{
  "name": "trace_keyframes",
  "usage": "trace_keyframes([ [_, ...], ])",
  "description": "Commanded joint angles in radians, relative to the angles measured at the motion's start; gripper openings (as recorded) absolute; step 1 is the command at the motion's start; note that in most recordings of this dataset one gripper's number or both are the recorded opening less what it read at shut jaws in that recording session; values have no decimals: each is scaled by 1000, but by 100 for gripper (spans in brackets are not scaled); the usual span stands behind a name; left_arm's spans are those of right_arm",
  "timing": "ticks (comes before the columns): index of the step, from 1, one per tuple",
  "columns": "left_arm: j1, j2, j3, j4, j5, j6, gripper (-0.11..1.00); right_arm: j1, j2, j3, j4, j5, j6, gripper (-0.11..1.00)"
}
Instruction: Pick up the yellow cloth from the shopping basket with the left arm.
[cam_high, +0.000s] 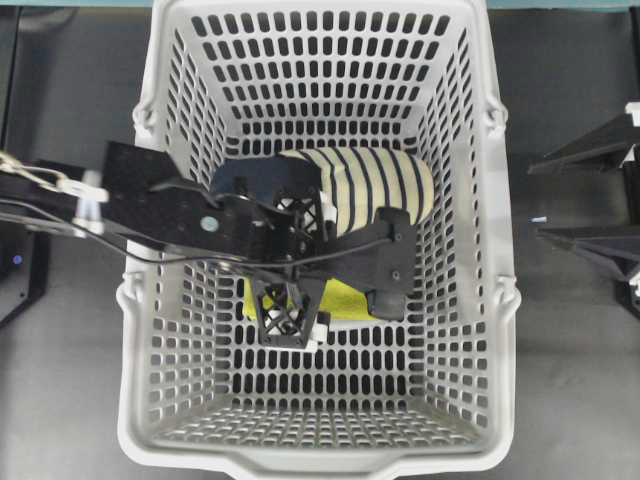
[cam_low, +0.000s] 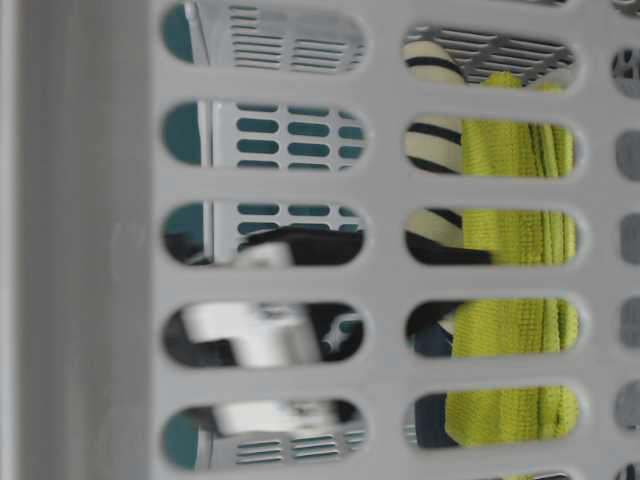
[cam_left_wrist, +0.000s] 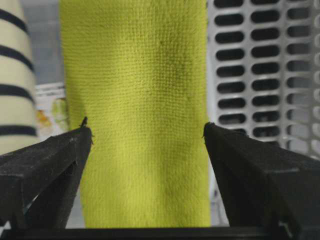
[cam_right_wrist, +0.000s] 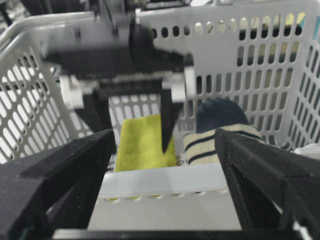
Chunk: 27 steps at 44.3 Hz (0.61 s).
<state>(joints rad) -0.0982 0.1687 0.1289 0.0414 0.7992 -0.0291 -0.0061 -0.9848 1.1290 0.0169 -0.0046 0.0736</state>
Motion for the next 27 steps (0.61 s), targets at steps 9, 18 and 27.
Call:
trace_keyframes([
  [9,5,38,18,3,-44,-5,87,-2,3,-6,3,-11,2,77],
  [18,-5,34,29,3,-44,5,78,0,5,0,3,-12,2,77],
  [27,-17,15,20,3,-35,29,30,-3,3,0,5,-14,2,77],
])
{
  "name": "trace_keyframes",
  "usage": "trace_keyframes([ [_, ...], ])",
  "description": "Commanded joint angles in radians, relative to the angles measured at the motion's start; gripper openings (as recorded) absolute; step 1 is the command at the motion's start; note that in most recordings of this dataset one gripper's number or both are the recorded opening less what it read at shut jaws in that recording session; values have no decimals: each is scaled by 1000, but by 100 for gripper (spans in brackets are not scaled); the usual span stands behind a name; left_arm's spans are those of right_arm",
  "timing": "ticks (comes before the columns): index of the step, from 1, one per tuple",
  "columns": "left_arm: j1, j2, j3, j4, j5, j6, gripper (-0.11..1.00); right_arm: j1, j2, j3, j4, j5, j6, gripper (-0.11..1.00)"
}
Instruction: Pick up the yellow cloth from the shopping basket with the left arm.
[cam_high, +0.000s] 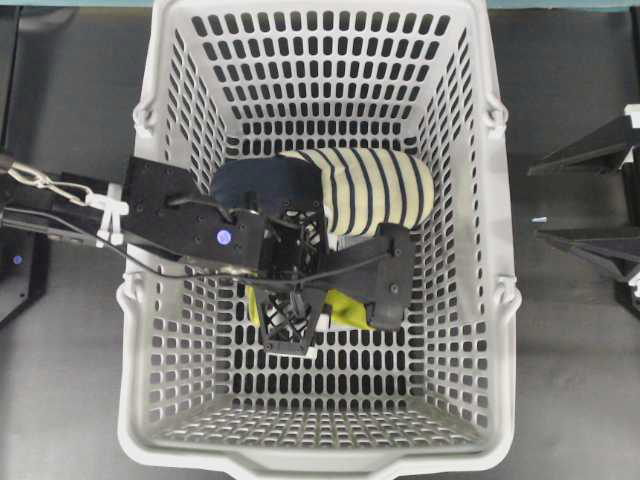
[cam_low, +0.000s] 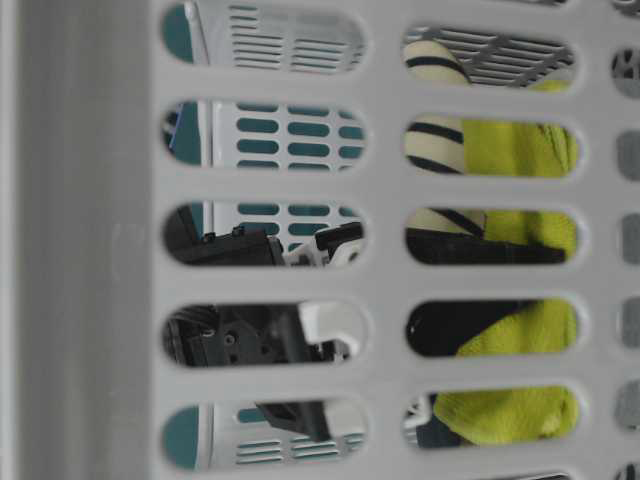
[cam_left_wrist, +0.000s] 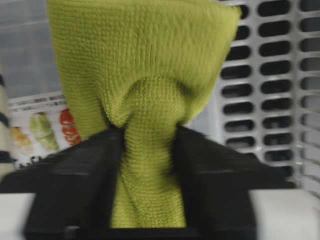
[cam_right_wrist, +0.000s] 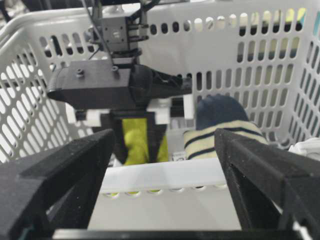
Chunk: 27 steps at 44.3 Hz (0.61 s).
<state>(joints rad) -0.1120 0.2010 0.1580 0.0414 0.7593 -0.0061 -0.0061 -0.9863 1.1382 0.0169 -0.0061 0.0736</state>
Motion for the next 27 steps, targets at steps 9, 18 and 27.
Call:
trace_keyframes([
  [9,-2,-86,-77,3,83,15,18,-9,-3,-6,3,-11,2,77],
  [18,-2,-141,-288,3,302,14,18,-11,-25,2,5,-12,2,77],
  [27,2,-140,-548,3,497,17,18,-11,-44,11,3,-12,2,77],
])
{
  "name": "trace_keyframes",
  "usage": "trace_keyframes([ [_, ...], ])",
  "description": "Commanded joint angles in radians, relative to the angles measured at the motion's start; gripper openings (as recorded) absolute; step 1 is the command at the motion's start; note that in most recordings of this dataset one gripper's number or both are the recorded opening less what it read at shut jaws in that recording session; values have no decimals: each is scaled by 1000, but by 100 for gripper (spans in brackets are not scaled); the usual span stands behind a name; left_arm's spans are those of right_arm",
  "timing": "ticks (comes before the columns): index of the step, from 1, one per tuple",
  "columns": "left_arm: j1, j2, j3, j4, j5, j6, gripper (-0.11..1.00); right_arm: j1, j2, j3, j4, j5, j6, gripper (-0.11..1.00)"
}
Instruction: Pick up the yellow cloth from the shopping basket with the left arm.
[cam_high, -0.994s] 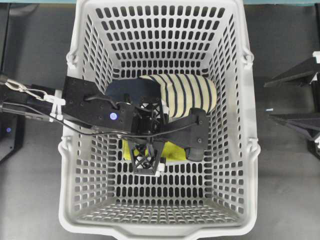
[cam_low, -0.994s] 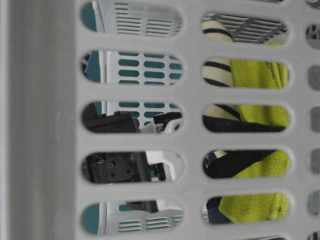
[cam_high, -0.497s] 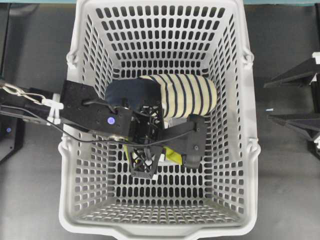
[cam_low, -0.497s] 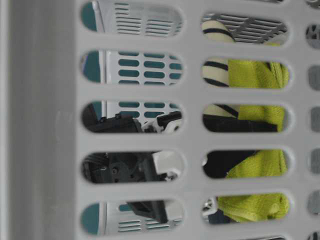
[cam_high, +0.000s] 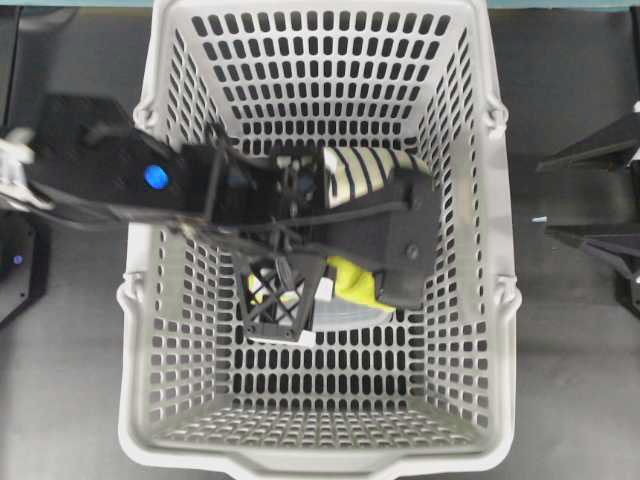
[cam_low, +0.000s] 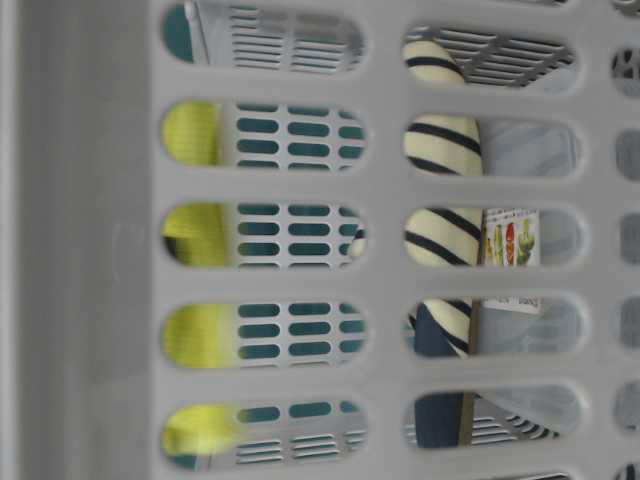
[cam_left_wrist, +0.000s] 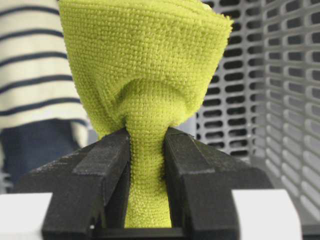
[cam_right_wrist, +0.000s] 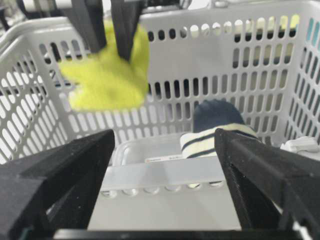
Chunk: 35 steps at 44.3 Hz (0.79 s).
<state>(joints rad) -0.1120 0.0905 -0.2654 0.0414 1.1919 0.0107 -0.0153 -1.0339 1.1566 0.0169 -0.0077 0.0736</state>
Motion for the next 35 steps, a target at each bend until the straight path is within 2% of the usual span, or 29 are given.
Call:
trace_keyframes([
  [1,2,-28,-141,5,77,0,18,-3,2,-8,3,-11,2,77],
  [8,6,-3,-210,5,137,0,18,-5,-2,-8,5,-11,0,77],
  [35,31,5,-187,5,153,0,18,-5,-3,-2,3,-11,0,77],
])
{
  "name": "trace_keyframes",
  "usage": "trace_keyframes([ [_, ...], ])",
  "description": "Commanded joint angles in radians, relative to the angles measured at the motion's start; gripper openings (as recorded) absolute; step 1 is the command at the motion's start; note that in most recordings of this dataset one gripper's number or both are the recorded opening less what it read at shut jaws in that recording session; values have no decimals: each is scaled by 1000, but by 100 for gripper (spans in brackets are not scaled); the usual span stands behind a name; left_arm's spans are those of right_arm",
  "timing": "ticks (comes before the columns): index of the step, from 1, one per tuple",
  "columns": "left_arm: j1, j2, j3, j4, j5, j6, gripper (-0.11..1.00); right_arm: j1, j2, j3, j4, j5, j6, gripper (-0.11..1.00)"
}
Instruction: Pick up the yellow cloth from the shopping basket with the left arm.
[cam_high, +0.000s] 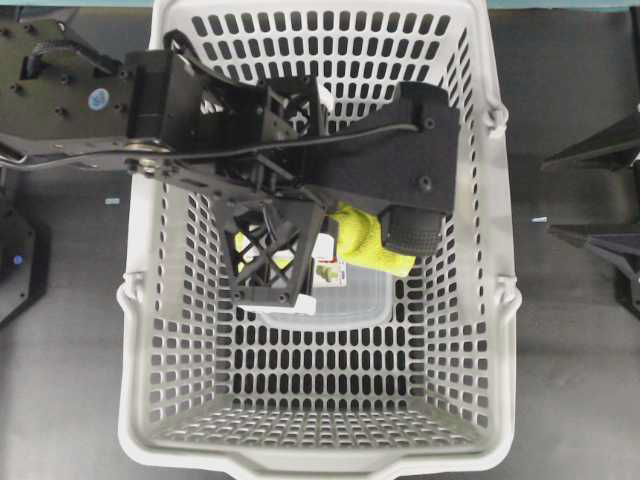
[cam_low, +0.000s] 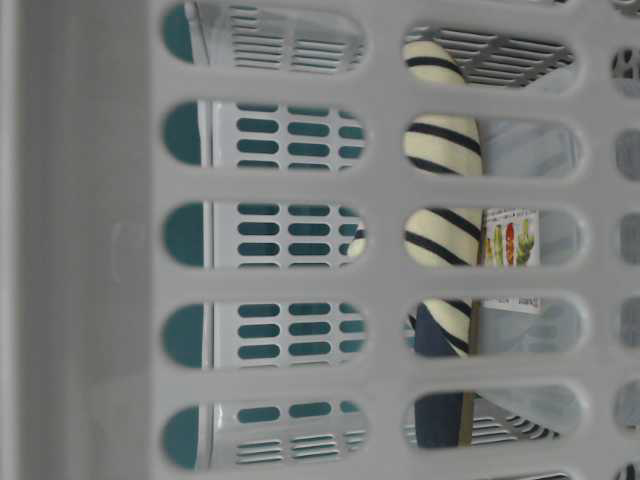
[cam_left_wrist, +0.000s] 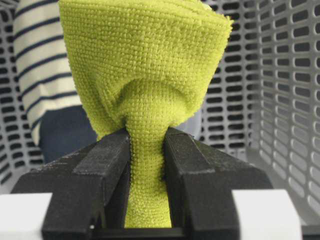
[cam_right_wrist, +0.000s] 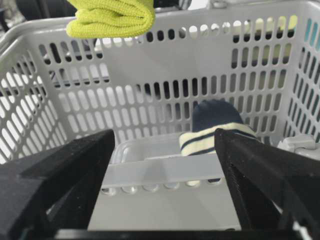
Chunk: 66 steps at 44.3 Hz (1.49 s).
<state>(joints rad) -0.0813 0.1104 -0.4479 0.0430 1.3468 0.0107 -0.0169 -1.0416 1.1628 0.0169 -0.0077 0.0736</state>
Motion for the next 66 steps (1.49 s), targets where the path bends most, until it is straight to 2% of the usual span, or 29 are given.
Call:
trace_keyframes([
  [1,2,-15,-3,3,-2,0,18,-2,6,-8,3,-11,0,77],
  [66,3,-8,9,3,40,-11,18,-2,-5,-5,3,-11,-3,77],
])
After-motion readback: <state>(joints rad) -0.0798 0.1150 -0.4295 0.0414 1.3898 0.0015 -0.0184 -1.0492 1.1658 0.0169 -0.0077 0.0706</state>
